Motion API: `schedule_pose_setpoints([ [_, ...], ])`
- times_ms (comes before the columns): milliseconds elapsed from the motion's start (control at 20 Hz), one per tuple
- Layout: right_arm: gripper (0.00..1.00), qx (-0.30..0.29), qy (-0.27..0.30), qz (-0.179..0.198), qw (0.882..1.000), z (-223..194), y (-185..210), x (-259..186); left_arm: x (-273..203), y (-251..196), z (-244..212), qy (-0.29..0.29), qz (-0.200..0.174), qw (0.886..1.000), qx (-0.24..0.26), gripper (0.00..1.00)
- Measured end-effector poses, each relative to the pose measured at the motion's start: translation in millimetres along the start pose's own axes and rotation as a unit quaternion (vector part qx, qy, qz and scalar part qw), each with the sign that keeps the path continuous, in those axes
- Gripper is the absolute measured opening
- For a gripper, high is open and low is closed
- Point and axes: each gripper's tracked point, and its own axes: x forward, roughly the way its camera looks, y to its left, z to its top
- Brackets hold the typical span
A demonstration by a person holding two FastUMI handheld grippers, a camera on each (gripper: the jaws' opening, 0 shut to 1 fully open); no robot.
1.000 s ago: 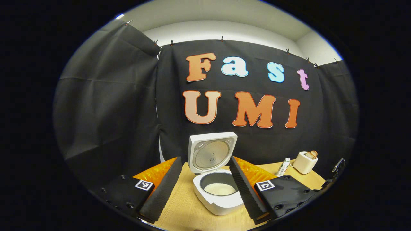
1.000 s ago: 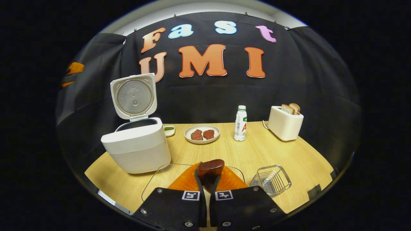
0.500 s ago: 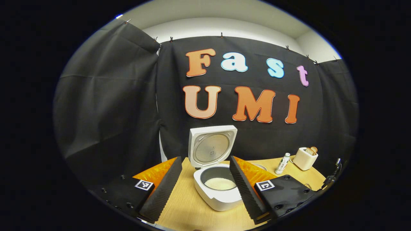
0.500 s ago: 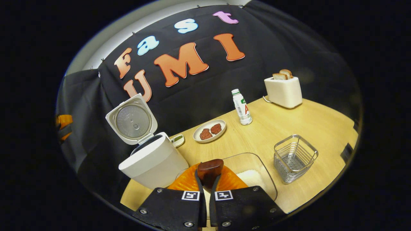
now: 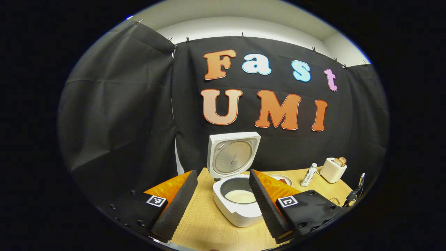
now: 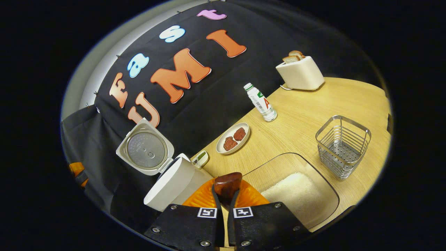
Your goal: Close the left gripper, press the button to open the rice cooker; take a wooden spoon from the chopstick holder with the right hand, scoop a spoonful of rice and pour it into the rice cooker, then put the wooden spoon back into the chopstick holder.
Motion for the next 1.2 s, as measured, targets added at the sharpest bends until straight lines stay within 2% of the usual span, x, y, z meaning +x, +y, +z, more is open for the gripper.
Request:
schedule_pose_setpoints([
  [450,0.03,0.114,0.014,-0.003,0.993,11.3,-21.1,-10.7,1.4,-1.3,1.2,-0.001,0.000,1.000,-0.007,1.00],
  [900,0.03,0.150,-0.022,-0.005,0.988,54.2,-23.3,-33.2,-2.4,-10.5,10.2,-0.013,-0.010,1.000,-0.013,1.00],
  [1200,0.03,0.199,-0.034,0.005,0.979,71.2,-13.6,-37.4,-2.8,-14.0,15.5,-0.017,-0.016,1.000,-0.014,1.00],
])
